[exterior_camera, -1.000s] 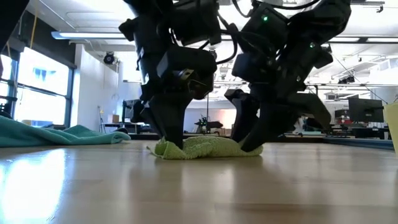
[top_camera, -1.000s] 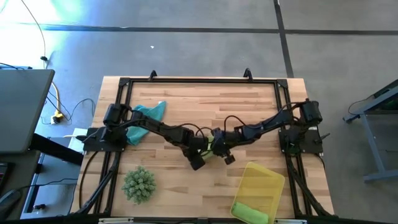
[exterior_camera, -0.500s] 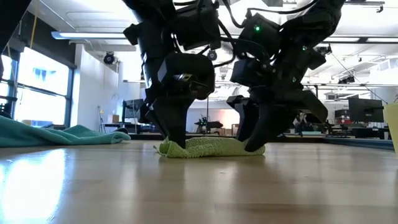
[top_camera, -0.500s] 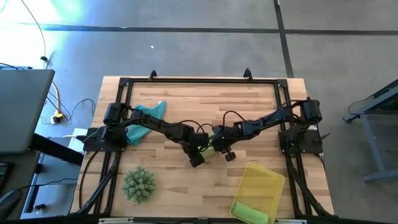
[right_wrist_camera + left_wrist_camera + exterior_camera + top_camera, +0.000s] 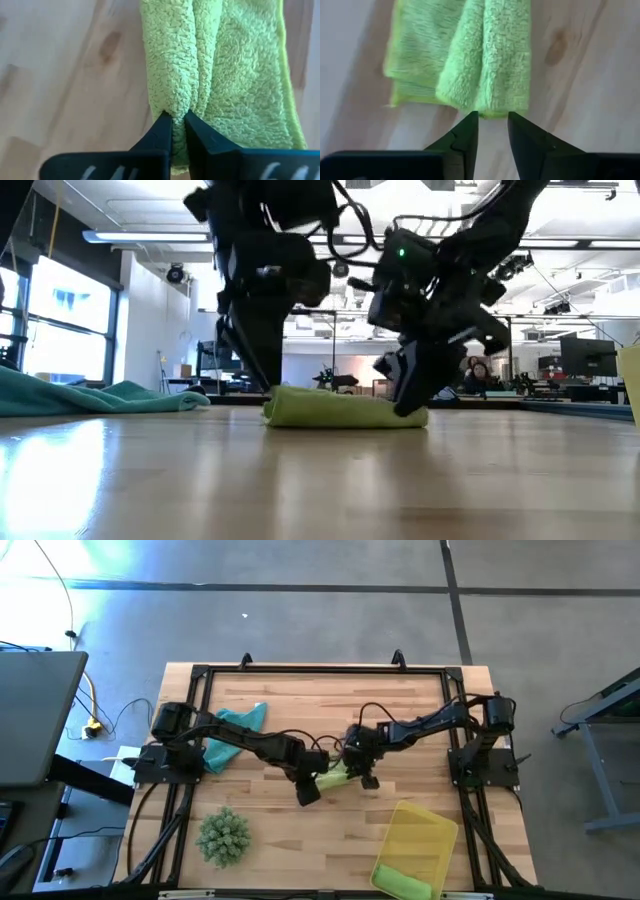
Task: Roll microfiber towels into tight, uniform cylinder then place into a basket
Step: Roll the light green microfiber cloth
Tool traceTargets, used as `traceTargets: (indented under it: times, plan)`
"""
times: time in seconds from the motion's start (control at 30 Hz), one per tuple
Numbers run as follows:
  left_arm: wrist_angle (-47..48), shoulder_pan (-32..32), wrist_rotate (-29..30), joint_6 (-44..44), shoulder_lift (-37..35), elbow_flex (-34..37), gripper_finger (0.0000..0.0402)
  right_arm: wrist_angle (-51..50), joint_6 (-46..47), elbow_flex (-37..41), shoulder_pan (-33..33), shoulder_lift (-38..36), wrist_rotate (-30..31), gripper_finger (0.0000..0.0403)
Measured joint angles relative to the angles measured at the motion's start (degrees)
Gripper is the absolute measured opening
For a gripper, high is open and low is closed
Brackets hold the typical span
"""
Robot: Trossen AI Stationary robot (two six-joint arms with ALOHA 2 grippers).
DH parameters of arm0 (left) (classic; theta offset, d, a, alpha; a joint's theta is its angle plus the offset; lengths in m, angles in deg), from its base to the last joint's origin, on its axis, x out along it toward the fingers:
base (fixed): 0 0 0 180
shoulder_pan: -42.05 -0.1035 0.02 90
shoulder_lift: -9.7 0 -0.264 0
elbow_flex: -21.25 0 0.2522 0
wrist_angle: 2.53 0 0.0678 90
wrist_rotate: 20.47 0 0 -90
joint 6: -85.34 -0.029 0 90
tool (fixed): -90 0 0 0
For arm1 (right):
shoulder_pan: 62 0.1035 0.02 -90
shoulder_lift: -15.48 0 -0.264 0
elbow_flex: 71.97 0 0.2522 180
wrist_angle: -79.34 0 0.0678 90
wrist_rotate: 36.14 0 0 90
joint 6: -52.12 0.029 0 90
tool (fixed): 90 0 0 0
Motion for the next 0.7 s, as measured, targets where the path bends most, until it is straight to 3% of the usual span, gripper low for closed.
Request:
traceTargets:
  times: [0.2, 0.37, 0.7]
  plan:
    - [-1.14, 4.47, 12.00, -8.15, -3.24, -0.10, 0.0099, -1.36, 10.06, 0.20, -5.32, 0.22, -10.73, 0.0009]
    - [-8.72, 8.45, 23.05, -15.77, -2.29, -0.20, 0.0100, -2.70, 12.83, 0.17, -6.79, 0.23, -12.43, 0.0009]
    - [-11.04, 7.57, 28.38, -21.79, 4.25, -0.12, 0.0100, -2.81, 13.85, 0.11, -6.74, 0.14, -12.52, 0.0011]
